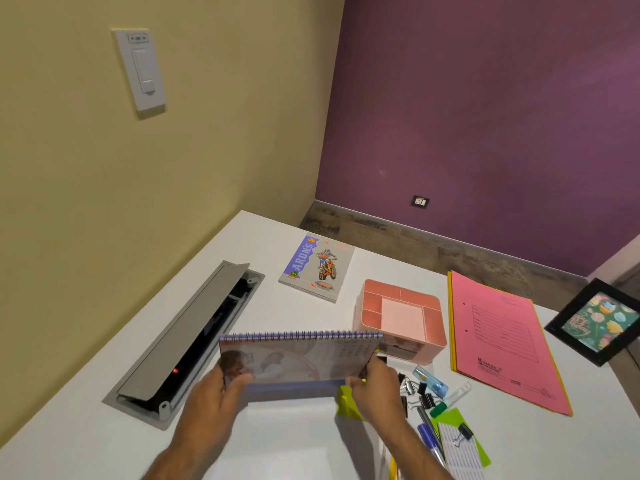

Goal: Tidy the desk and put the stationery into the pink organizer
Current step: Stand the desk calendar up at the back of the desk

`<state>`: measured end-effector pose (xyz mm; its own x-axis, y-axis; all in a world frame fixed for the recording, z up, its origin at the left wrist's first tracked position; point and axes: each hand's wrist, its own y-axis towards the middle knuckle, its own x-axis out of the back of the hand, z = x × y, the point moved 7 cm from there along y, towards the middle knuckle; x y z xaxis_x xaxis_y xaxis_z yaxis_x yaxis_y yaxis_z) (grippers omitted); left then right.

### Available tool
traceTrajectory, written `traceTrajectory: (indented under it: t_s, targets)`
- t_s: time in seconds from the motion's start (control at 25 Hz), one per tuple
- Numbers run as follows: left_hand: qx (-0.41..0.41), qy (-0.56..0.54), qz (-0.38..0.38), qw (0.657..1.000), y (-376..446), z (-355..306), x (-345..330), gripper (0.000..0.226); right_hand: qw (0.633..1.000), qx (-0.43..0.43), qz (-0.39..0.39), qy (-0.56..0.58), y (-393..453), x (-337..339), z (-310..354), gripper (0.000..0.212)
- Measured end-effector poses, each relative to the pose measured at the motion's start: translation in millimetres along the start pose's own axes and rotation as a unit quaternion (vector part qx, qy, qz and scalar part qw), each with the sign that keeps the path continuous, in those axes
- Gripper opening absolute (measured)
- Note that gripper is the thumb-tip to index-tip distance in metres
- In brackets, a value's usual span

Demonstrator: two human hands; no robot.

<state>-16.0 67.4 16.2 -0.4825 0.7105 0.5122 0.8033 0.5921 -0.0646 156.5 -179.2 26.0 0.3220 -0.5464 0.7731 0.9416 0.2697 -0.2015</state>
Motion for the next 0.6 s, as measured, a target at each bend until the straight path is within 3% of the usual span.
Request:
traceTrajectory:
  t_s: [0.24, 0.6]
  targets:
    - [-0.04, 0.056, -0.098, 0.993, 122, -41, 59, 0.04, 0.997, 0.077, -0.024, -0.008, 103, 13, 115, 0.03]
    - [-0.016, 0.016, -0.125, 0.992, 303, -25, 77, 0.04, 0.995, 0.103, -0.013, -0.01, 278, -22, 209, 0.034]
